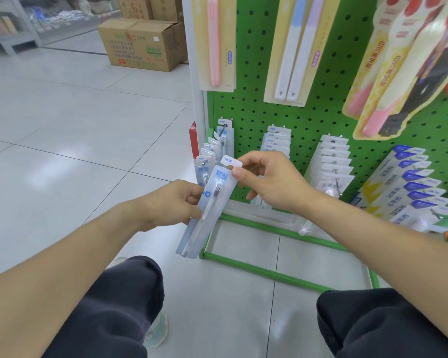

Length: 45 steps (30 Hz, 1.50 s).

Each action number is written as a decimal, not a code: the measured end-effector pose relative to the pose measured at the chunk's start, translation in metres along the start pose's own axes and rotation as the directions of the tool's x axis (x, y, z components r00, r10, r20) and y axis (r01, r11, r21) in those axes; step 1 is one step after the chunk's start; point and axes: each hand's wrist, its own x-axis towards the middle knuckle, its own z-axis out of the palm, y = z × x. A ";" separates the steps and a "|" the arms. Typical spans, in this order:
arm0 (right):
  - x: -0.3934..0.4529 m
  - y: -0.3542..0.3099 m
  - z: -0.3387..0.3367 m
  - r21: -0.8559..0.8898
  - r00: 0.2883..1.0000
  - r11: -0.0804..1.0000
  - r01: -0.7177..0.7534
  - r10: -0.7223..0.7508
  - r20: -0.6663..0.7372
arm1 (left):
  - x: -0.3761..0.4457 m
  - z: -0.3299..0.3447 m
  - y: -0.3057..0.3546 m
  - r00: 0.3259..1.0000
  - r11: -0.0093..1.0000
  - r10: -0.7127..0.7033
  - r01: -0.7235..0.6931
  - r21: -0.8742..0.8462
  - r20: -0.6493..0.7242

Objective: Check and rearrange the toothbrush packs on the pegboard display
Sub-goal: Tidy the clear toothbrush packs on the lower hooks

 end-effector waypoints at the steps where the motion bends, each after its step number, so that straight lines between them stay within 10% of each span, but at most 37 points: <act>1: 0.003 0.000 0.004 0.004 1.000 1.000 -0.004 0.004 -0.028 | 0.000 0.000 -0.001 0.999 0.999 0.000 -0.002 -0.048 -0.032; 10: 0.024 -0.013 0.036 -0.120 0.978 0.991 0.067 -0.089 -0.190 | 0.007 0.001 -0.006 0.946 0.990 0.120 -0.137 -0.035 -0.300; 16: 0.034 -0.005 0.043 -0.407 0.980 0.910 0.077 -0.143 -0.135 | 0.019 0.000 -0.009 0.928 0.957 0.076 0.034 0.288 -0.363; 28: 0.061 -0.017 0.022 -0.534 0.934 0.838 0.113 -0.273 -0.231 | 0.033 0.008 -0.004 0.891 0.937 0.029 0.134 0.324 -0.453; 38: 0.138 0.001 0.003 -0.668 0.988 0.738 -0.092 -0.015 -0.152 | 0.043 0.006 0.000 0.895 0.942 0.031 0.122 0.312 -0.445; 45: 0.146 0.009 0.009 -0.754 0.983 0.654 -0.056 -0.096 -0.156 | 0.054 0.008 -0.001 0.894 0.942 0.066 0.091 0.324 -0.443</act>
